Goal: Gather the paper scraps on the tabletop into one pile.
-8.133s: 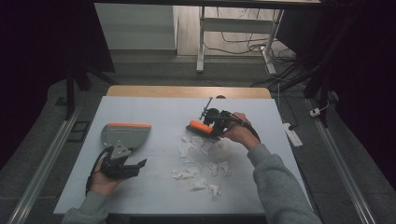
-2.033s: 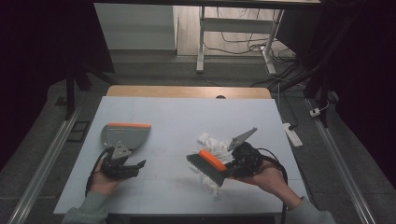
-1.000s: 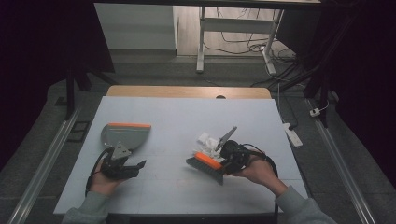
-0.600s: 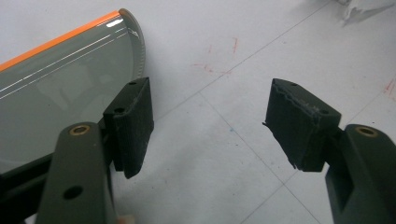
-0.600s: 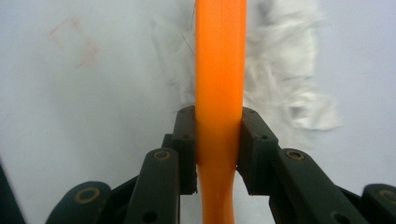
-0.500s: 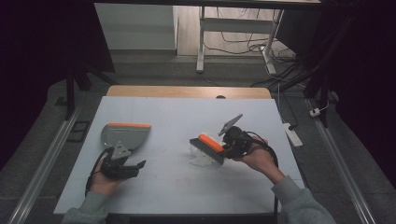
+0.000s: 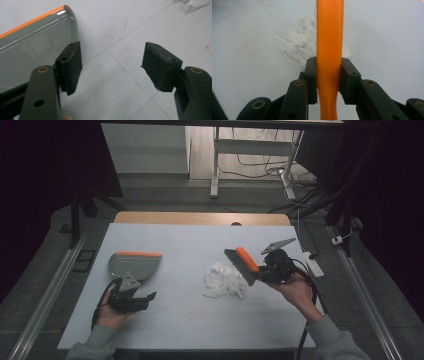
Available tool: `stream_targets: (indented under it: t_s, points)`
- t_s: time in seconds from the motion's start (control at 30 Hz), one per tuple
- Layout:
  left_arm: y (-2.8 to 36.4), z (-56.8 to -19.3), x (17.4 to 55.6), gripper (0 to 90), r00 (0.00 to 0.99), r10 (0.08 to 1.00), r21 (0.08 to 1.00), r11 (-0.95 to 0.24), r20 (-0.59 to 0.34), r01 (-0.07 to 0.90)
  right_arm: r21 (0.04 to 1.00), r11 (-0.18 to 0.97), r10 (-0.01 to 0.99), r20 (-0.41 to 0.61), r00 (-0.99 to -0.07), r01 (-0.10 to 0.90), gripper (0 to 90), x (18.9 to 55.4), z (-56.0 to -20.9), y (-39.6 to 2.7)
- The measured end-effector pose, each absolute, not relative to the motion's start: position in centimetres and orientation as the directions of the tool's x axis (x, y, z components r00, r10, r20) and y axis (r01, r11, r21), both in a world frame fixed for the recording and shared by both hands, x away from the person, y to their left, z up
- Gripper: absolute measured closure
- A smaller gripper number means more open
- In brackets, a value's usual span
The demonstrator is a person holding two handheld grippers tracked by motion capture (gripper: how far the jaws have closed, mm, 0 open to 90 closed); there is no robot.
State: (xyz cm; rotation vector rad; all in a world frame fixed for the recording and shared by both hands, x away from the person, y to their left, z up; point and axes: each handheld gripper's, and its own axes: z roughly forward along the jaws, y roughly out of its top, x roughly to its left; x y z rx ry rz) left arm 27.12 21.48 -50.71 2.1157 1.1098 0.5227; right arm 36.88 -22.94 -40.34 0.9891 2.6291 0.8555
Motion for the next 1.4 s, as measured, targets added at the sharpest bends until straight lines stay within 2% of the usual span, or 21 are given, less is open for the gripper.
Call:
stream_targets:
  t_s: [0.3, 0.5, 0.67, 1.0, 1.4]
  points:
    - [21.4, -50.7, 27.1, 32.7, 0.556, 0.830, 0.722, -0.409, 0.040, 0.558, 0.515, 0.566, 0.740, 0.027, -0.672, 0.644, 70.8, 39.3, -44.1, -24.0]
    - [21.4, -50.8, 27.2, 32.7, 0.556, 0.830, 0.722, -0.407, 0.039, 0.559, 0.537, 0.552, 0.721, 0.076, -0.688, 0.638, 70.9, 39.8, -44.9, -22.1]
    - [21.5, -50.8, 27.1, 32.7, 0.556, 0.830, 0.724, -0.405, 0.036, 0.558, 0.583, 0.551, 0.701, 0.067, -0.710, 0.598, 70.9, 39.2, -44.0, -21.4]
    - [21.4, -50.7, 27.1, 32.8, 0.557, 0.830, 0.723, -0.408, 0.039, 0.557, 0.658, 0.488, 0.711, 0.081, -0.699, 0.573, 70.9, 38.0, -41.3, -23.8]
    - [21.4, -50.7, 27.1, 32.7, 0.553, 0.832, 0.727, -0.403, 0.038, 0.556, 0.682, 0.477, 0.703, 0.083, -0.707, 0.554, 70.9, 36.9, -42.2, -25.8]
